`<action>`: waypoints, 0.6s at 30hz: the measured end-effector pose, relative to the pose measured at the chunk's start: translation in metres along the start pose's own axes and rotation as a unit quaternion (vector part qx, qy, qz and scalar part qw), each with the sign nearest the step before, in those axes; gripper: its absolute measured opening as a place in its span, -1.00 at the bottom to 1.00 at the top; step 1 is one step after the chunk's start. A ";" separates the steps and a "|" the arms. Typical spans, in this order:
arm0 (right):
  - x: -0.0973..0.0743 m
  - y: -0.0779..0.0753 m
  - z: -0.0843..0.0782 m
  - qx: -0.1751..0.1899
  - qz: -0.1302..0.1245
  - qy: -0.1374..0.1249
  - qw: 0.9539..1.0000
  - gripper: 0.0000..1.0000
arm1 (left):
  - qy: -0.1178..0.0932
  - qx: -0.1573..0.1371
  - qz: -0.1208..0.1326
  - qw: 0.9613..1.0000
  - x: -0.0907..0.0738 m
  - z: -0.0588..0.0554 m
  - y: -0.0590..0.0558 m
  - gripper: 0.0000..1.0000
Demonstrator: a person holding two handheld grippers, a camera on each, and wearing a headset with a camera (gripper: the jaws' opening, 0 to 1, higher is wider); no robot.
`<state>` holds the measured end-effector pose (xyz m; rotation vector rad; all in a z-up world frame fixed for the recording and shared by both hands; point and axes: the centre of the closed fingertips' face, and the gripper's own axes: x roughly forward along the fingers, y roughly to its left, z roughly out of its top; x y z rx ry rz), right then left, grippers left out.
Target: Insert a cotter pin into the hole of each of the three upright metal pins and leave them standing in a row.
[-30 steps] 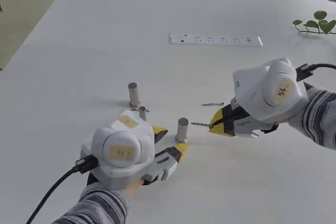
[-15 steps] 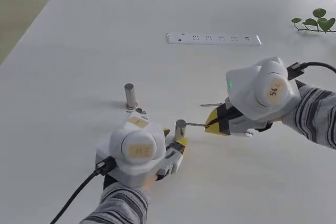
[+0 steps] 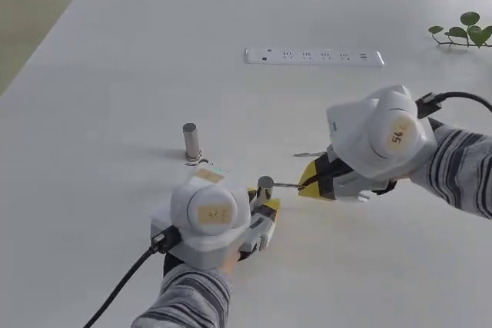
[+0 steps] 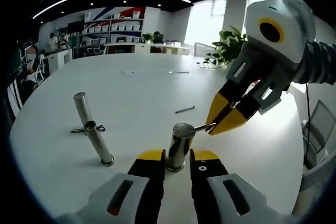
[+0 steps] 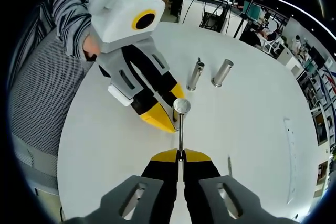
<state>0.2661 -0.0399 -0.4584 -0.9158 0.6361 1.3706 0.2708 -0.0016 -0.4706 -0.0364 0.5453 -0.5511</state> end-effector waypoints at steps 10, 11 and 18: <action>0.001 -0.001 0.007 -0.019 0.001 0.002 1.000 -1.00 | 0.008 0.000 0.002 1.000 -0.001 -0.004 0.002 -0.78; 0.001 -0.001 0.008 -0.019 0.001 0.003 1.000 -1.00 | 0.008 0.000 0.002 1.000 -0.001 -0.004 0.002 -0.78; 0.000 0.002 0.017 -0.010 0.006 -0.009 1.000 -1.00 | 0.010 0.003 -0.001 1.000 -0.001 -0.004 0.003 -0.78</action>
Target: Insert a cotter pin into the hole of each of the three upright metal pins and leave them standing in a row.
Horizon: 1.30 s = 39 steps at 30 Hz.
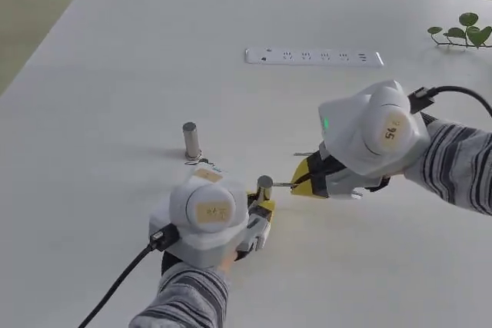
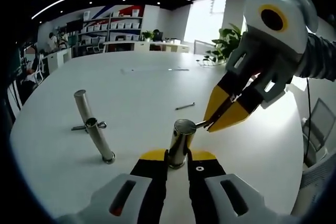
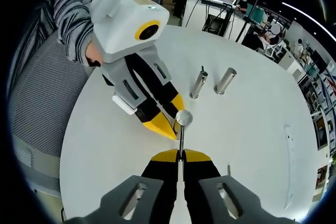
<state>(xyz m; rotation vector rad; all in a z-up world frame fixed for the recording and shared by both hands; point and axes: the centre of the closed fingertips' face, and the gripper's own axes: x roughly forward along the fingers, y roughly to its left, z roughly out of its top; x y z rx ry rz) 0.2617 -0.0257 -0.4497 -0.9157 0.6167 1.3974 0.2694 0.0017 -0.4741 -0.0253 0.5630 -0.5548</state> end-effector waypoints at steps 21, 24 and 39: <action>0.008 0.001 0.009 0.012 -0.006 -0.003 1.000 -1.00 | 0.002 0.004 -0.001 1.000 -0.001 -0.002 0.000 -0.79; 0.010 0.001 0.012 0.011 -0.008 -0.006 1.000 -1.00 | 0.002 0.005 -0.001 1.000 -0.001 -0.002 0.000 -0.80; 0.003 -0.003 0.012 0.062 -0.026 -0.026 0.997 -0.86 | 0.002 0.001 0.001 1.000 0.000 -0.002 0.000 -0.79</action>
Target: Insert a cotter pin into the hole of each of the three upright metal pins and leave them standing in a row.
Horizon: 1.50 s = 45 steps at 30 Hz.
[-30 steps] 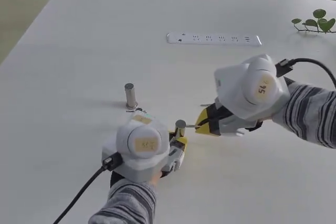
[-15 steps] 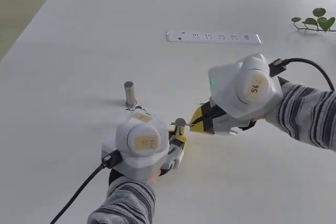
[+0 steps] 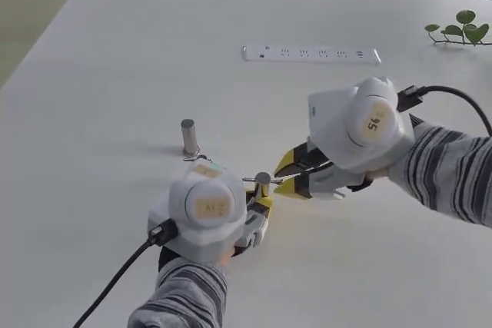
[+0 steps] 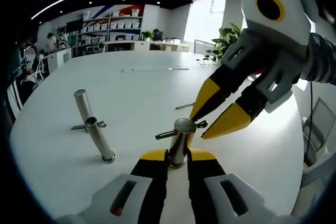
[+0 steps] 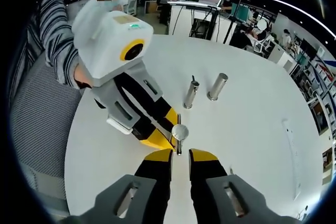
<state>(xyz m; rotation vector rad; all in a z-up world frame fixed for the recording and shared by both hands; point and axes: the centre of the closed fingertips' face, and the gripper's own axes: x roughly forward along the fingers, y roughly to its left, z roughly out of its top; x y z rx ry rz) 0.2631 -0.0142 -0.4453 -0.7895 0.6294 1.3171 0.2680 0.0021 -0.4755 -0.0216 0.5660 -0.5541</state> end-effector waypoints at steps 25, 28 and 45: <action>-0.009 0.003 0.005 0.056 -0.004 -0.034 0.998 -1.00 | 0.001 -0.024 0.006 1.000 -0.001 -0.001 -0.001 -0.79; -0.008 0.003 0.006 0.058 -0.003 -0.036 0.998 -1.00 | 0.001 -0.024 0.006 1.000 -0.001 -0.001 -0.001 -0.79; -0.006 0.004 0.006 0.076 -0.004 -0.037 0.996 -0.93 | -0.001 -0.008 0.007 1.000 -0.001 0.000 -0.001 -0.78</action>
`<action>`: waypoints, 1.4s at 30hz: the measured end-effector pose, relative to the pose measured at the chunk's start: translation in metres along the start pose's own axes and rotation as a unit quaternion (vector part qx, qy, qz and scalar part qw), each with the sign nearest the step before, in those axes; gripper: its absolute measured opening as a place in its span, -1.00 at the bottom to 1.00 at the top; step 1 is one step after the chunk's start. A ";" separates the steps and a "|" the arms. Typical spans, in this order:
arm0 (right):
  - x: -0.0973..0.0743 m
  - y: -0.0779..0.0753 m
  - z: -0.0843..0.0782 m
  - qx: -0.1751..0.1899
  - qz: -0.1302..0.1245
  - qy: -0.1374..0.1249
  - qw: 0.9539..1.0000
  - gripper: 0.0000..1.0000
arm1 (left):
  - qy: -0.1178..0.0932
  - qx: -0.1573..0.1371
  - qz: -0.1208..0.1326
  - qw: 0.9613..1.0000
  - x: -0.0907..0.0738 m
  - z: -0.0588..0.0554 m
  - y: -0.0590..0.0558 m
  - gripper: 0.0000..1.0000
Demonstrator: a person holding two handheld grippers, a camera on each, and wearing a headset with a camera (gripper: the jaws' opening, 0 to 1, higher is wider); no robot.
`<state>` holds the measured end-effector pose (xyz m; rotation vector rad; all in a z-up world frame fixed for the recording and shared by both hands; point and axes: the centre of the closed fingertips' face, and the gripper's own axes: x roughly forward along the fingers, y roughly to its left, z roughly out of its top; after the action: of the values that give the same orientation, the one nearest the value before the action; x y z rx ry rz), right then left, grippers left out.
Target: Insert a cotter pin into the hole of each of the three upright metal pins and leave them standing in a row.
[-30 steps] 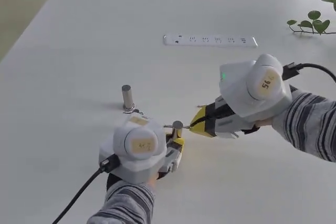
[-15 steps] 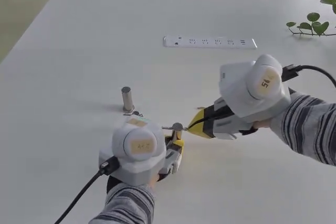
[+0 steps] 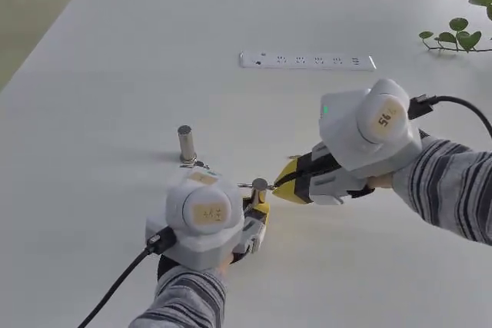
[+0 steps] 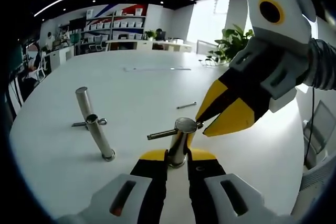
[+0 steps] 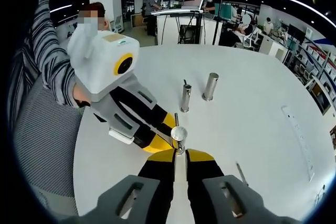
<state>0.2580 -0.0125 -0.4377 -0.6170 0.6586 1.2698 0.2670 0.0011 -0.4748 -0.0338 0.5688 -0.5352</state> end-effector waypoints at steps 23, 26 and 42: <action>0.020 0.001 0.014 0.032 0.010 -0.026 0.999 -0.72 | 0.000 0.058 -0.043 0.997 -0.030 0.004 0.000 -0.23; 0.024 0.001 0.013 0.031 0.011 -0.023 0.999 -0.74 | -0.003 0.058 -0.054 0.997 -0.034 0.005 -0.002 -0.14; 0.026 0.000 0.014 0.035 0.018 -0.025 0.999 -0.84 | -0.013 0.061 -0.082 0.995 -0.059 0.008 -0.004 0.23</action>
<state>0.2642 0.0146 -0.4480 -0.5165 0.6722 1.2862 0.2272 0.0254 -0.4381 0.0294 0.5091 -0.7271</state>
